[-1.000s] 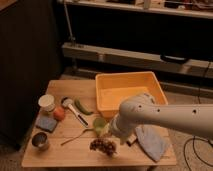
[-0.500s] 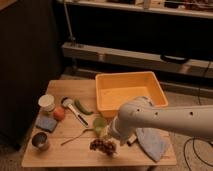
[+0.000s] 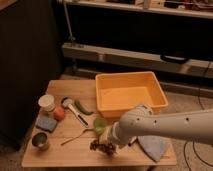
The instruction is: Place grapes in paper cup
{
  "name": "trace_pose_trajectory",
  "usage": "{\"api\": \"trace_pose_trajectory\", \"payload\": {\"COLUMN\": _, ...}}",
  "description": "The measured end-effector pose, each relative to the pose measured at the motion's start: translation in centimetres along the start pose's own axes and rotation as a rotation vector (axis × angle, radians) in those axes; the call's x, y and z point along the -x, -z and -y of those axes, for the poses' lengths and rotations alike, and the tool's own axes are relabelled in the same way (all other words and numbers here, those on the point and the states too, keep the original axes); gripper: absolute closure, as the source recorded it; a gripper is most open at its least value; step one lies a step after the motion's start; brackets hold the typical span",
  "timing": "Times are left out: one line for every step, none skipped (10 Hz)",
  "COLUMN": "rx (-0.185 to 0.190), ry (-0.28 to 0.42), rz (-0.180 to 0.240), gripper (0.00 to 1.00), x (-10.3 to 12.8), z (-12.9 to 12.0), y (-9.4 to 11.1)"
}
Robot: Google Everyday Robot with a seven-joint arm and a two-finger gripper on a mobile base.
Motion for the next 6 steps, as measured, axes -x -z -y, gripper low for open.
{"api": "trace_pose_trajectory", "payload": {"rx": 0.001, "ry": 0.007, "rz": -0.009, "gripper": 0.35, "x": 0.0, "z": 0.1, "y": -0.7}}
{"api": "trace_pose_trajectory", "payload": {"rx": 0.0, "ry": 0.016, "rz": -0.016, "gripper": 0.35, "x": 0.0, "z": 0.2, "y": -1.4}}
{"api": "trace_pose_trajectory", "payload": {"rx": 0.002, "ry": 0.024, "rz": -0.028, "gripper": 0.35, "x": -0.1, "z": 0.5, "y": -2.2}}
{"api": "trace_pose_trajectory", "payload": {"rx": 0.004, "ry": 0.025, "rz": -0.036, "gripper": 0.35, "x": -0.1, "z": 0.8, "y": -2.9}}
{"api": "trace_pose_trajectory", "payload": {"rx": 0.008, "ry": 0.03, "rz": -0.043, "gripper": 0.35, "x": -0.2, "z": 1.0, "y": -3.5}}
{"api": "trace_pose_trajectory", "payload": {"rx": 0.009, "ry": 0.041, "rz": -0.052, "gripper": 0.35, "x": -0.4, "z": 1.1, "y": -4.2}}
